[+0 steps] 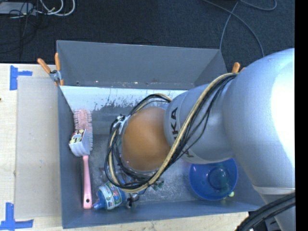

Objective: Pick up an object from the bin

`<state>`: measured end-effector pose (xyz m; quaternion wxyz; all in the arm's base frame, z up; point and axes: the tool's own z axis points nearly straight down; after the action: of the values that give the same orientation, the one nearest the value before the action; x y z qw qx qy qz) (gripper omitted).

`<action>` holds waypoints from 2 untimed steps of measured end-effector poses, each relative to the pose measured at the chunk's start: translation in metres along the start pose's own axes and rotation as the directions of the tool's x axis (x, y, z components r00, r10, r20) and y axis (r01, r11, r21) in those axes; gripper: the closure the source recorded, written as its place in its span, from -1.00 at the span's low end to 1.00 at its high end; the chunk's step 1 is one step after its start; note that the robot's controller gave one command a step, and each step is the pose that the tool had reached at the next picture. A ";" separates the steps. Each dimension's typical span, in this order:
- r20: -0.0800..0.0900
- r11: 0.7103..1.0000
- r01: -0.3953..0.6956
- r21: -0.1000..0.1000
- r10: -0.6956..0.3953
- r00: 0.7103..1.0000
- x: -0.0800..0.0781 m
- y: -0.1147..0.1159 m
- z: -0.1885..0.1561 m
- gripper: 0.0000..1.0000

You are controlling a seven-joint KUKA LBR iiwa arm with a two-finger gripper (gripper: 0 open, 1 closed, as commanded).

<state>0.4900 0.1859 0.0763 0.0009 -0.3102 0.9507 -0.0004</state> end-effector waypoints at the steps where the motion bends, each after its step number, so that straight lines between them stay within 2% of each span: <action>1: -0.005 0.990 -0.140 -0.002 0.140 0.990 0.006 0.008 0.006 1.00; 2: -0.005 0.990 -0.141 -0.002 0.140 0.990 0.006 0.008 0.006 1.00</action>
Offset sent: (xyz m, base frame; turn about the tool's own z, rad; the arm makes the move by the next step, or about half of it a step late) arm 0.0000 0.0000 0.0000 0.0000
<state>0.4806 0.1893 0.0703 -0.0019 -0.2424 0.9702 0.0002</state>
